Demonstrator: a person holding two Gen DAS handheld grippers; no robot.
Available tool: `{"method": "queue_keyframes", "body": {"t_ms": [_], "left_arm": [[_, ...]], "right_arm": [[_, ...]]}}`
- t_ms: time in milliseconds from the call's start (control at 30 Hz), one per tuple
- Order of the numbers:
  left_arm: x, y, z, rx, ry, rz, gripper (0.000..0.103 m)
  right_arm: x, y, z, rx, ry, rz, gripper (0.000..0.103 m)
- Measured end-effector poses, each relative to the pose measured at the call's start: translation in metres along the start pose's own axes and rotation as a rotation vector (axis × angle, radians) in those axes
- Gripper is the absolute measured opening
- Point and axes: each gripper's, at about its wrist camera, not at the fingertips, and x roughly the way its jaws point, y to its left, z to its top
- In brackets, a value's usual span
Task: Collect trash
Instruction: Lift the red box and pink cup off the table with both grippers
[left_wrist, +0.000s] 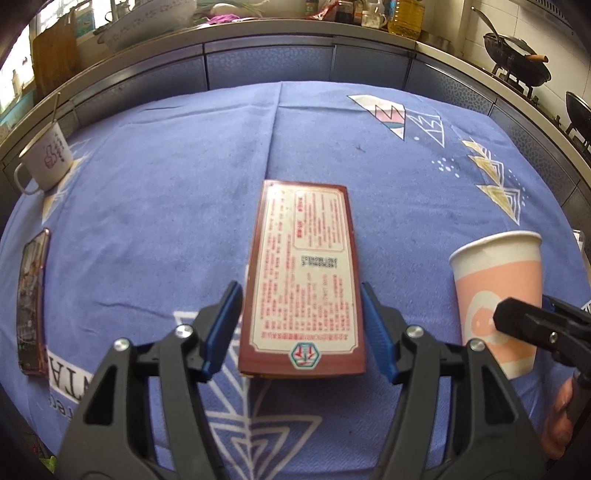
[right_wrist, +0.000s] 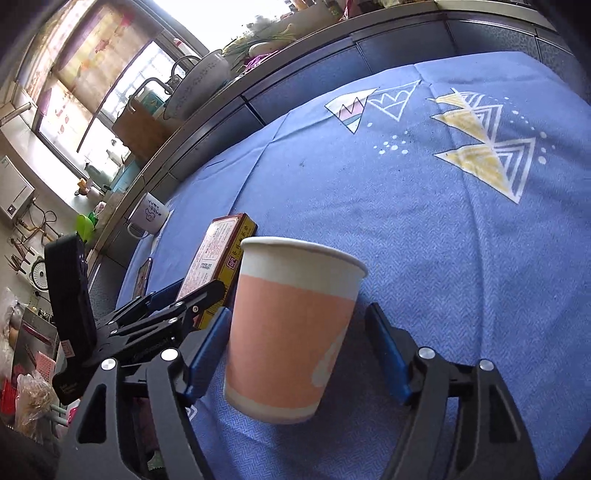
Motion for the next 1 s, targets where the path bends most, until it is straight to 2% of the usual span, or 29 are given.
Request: {"method": "queue_keyframes", "body": {"t_ms": [300,1000], "left_arm": [[0.01,0.001,0.001,-0.012,0.025,0.01,0.062],[0.011,0.003,0.002,-0.014,0.025,0.013,0.063]], "right_arm": [[-0.008,-0.011,0.001,0.035,-0.012,0.011,0.073],[-0.022,-0.022,0.001,0.076,-0.037,0.018,0.073]]}}
